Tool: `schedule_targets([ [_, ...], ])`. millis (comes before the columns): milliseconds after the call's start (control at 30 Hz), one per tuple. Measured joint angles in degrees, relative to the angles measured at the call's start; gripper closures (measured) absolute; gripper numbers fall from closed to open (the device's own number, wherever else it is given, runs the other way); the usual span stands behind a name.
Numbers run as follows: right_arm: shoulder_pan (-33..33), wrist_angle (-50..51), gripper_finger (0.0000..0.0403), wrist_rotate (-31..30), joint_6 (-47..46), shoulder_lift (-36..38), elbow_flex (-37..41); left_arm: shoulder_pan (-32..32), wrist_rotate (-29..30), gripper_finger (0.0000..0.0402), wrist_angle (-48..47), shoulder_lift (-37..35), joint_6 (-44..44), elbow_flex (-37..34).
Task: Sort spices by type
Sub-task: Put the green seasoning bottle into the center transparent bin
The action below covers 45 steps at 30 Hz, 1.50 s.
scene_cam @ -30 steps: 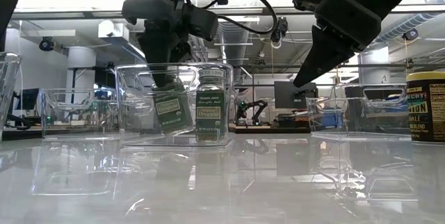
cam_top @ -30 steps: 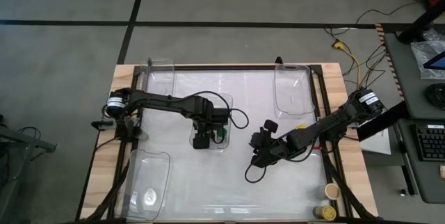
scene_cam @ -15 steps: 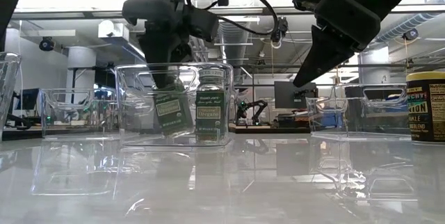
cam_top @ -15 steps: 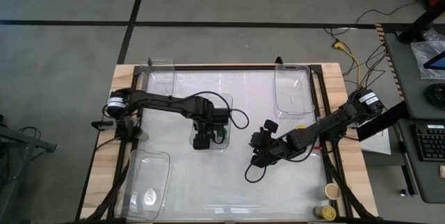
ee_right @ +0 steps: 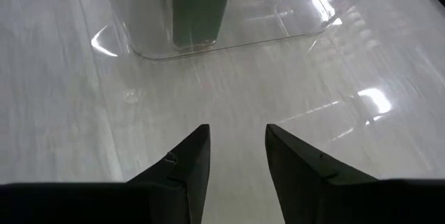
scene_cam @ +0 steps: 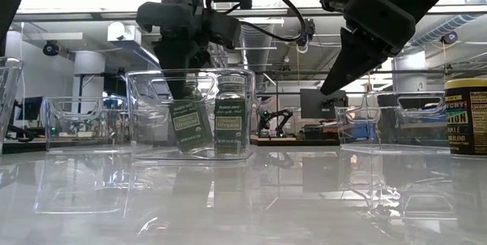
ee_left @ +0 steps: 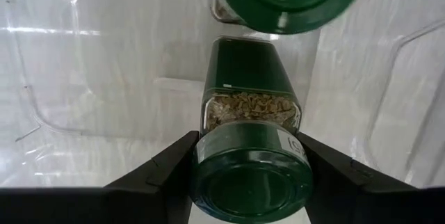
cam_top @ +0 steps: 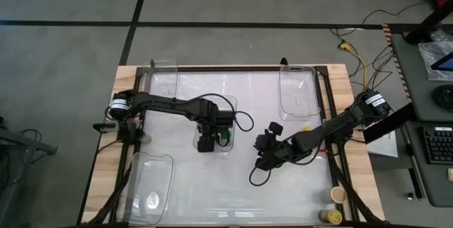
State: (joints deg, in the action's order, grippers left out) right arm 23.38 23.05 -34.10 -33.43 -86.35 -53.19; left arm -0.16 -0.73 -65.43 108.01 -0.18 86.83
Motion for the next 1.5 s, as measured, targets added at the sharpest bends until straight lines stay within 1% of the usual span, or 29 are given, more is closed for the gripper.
schedule_targets([
  [400,0.13,-0.63,0.0251,0.01,-0.13,-0.04,0.00,0.07,0.13,0.0208,-0.31,0.51,0.57,0.02],
  [733,0.13,-0.85,0.0241,0.02,-0.04,-0.09,0.00,0.07,0.08,0.0187,-0.18,0.76,0.96,-0.04],
  [1267,0.13,-0.86,0.0265,0.03,0.09,-0.12,0.00,0.07,0.05,0.0184,-0.56,0.39,1.59,-0.02],
  [1333,0.13,-0.95,0.0267,0.03,0.08,-0.13,0.00,0.05,-0.81,0.0184,-0.59,0.36,1.61,0.04],
  [1433,0.13,-1.03,0.0270,0.03,0.04,-0.13,0.00,-0.03,-4.37,0.0184,-0.81,0.23,1.61,0.09],
  [1500,0.13,-1.04,0.0271,0.03,0.04,-0.13,0.00,-0.04,-5.75,0.0184,-1.44,0.15,1.61,0.11],
])
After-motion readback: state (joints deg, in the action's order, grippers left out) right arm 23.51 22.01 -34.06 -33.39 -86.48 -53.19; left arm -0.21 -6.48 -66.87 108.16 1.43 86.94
